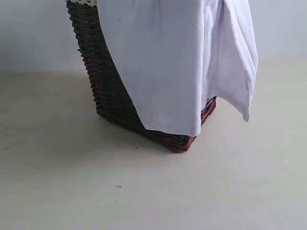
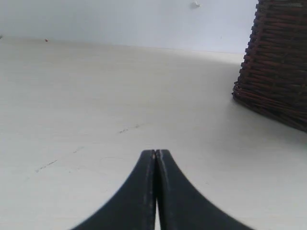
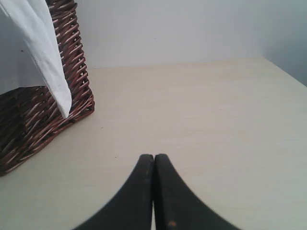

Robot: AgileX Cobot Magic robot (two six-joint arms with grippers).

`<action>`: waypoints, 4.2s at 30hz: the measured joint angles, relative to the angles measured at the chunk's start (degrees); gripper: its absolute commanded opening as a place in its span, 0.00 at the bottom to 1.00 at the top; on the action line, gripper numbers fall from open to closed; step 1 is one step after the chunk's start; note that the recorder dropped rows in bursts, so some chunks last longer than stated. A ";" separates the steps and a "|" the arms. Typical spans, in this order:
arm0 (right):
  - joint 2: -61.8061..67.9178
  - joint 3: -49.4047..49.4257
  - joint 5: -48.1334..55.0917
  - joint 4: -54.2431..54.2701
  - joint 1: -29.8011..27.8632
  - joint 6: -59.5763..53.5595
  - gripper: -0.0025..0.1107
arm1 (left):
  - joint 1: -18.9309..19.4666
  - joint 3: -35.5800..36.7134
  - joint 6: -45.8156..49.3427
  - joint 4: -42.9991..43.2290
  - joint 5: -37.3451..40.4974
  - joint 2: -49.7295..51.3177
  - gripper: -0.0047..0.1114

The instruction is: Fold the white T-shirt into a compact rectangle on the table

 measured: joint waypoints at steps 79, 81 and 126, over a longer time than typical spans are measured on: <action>43.97 -27.02 -27.31 -24.98 21.42 20.97 0.02 | 0.00 0.00 0.00 0.00 0.00 0.00 0.04; 42.01 -27.02 -25.26 -25.25 21.42 17.71 0.02 | 0.00 0.00 0.00 0.00 0.00 0.00 0.04; 53.54 -27.49 -66.48 -68.99 -9.02 48.28 0.02 | 0.00 0.00 0.00 0.00 0.00 0.00 0.04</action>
